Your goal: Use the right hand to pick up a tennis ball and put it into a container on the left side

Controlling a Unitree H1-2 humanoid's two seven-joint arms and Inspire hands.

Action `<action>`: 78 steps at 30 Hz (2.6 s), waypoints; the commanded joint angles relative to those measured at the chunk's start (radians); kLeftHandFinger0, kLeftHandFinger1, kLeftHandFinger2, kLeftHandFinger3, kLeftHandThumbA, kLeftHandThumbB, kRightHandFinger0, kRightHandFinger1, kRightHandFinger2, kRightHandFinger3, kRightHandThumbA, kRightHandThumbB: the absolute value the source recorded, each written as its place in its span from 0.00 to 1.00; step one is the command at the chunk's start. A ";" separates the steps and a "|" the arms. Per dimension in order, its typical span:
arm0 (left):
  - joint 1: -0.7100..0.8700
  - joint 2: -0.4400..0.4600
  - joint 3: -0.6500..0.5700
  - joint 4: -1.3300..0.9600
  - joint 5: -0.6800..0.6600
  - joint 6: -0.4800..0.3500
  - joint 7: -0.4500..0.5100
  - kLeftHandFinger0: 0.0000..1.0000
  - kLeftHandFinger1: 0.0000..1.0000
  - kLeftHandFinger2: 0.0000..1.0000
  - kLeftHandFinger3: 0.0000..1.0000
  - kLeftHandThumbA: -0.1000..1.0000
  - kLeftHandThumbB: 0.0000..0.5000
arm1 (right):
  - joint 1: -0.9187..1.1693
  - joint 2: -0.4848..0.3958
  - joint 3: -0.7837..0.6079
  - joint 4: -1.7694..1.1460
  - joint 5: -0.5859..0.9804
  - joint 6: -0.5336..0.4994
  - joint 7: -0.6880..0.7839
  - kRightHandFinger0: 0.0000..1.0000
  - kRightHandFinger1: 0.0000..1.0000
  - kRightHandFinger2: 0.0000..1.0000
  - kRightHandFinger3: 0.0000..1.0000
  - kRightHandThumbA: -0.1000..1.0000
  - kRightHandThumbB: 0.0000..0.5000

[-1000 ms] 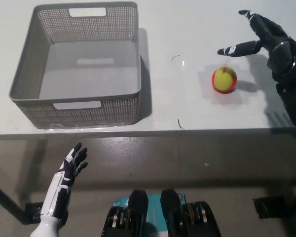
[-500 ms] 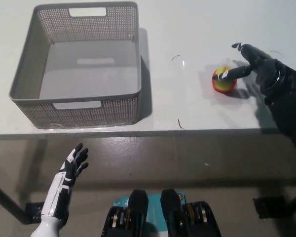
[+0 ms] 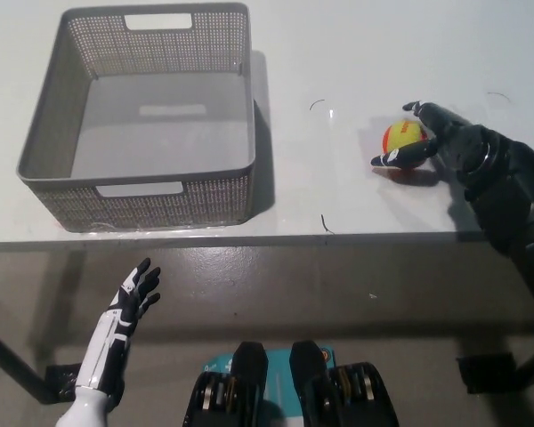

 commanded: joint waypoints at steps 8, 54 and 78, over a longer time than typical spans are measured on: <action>-0.012 0.010 -0.003 -0.011 0.011 -0.030 -0.003 1.00 1.00 1.00 1.00 1.00 0.01 | -0.074 -0.013 0.022 0.034 0.008 -0.056 -0.041 1.00 1.00 1.00 1.00 1.00 0.87; -0.039 0.012 0.001 -0.003 0.042 -0.018 0.004 1.00 1.00 1.00 1.00 1.00 0.20 | -0.063 0.045 -0.201 -0.029 0.178 -0.303 -0.420 0.00 0.08 0.46 0.51 0.63 0.00; -0.027 0.020 -0.011 -0.005 0.058 -0.012 -0.008 1.00 1.00 1.00 1.00 1.00 0.12 | -0.242 0.372 -0.070 -0.078 0.135 -0.278 -0.404 0.00 0.19 0.50 0.47 0.61 0.00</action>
